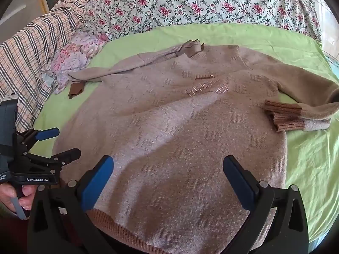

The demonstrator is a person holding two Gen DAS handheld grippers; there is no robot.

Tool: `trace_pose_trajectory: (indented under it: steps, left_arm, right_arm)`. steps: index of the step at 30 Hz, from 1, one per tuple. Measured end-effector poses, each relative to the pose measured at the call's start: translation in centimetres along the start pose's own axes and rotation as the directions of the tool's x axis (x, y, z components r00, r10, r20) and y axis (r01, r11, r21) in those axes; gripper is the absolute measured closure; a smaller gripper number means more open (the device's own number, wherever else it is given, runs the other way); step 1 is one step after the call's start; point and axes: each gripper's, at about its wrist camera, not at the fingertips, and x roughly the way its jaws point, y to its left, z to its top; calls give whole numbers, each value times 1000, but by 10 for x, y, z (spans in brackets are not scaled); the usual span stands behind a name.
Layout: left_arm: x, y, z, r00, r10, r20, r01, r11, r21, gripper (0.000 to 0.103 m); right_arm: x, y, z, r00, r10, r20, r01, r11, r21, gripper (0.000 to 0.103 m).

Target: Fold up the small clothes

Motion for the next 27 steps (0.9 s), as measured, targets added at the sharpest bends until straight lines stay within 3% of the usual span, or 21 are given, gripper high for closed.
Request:
trace_pose_trajectory:
  steps: [16, 27]
  left_arm:
    - [0, -21, 1, 1000, -2, -7, 2, 1000, -6, 4]
    - [8, -3, 6, 999, -35, -7, 35, 999, -25, 4]
  right_arm:
    - [-1, 4, 4, 1000, 20, 14, -20, 1000, 5, 1]
    - [1, 7, 3, 1000, 0, -5, -1, 1000, -2, 1]
